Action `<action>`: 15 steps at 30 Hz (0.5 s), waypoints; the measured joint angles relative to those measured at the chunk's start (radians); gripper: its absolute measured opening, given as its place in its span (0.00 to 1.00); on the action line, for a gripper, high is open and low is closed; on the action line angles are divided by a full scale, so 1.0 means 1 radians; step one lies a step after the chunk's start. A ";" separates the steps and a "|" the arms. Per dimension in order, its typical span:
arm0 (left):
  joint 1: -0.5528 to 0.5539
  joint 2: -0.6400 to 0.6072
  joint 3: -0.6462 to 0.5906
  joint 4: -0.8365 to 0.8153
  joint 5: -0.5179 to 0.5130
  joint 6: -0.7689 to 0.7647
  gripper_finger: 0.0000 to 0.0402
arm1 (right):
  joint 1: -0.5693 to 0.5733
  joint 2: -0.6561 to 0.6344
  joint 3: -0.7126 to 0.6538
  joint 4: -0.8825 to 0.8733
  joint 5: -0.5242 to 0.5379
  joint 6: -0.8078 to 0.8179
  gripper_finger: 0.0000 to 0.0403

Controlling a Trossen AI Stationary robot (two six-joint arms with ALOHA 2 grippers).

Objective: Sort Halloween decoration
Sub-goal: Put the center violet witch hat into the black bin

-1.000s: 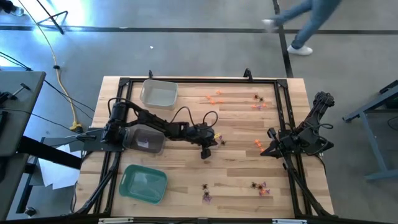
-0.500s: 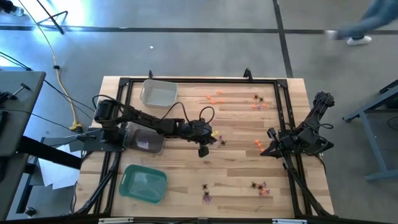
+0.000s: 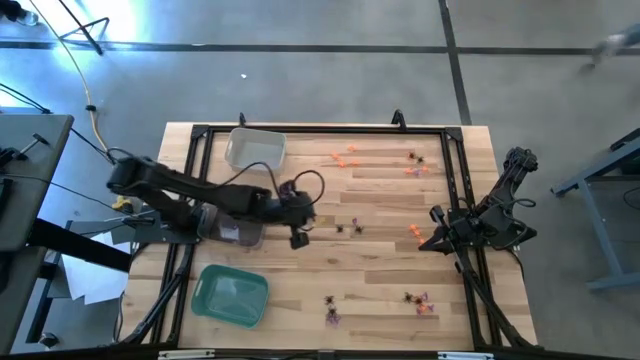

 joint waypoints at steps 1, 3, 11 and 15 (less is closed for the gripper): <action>-0.009 -0.022 0.000 -0.054 -0.027 -0.024 0.00 | 0.000 0.001 0.000 0.001 0.001 0.000 0.00; -0.033 -0.067 0.000 -0.164 -0.078 -0.085 0.00 | 0.000 0.000 0.000 0.000 0.001 0.000 0.00; -0.160 -0.198 0.000 -0.667 -0.224 -0.474 0.00 | -0.001 0.000 0.000 0.000 0.003 0.000 0.00; -0.231 -0.218 0.000 -0.838 -0.230 -0.676 0.00 | -0.001 0.000 0.000 0.000 0.003 0.000 0.00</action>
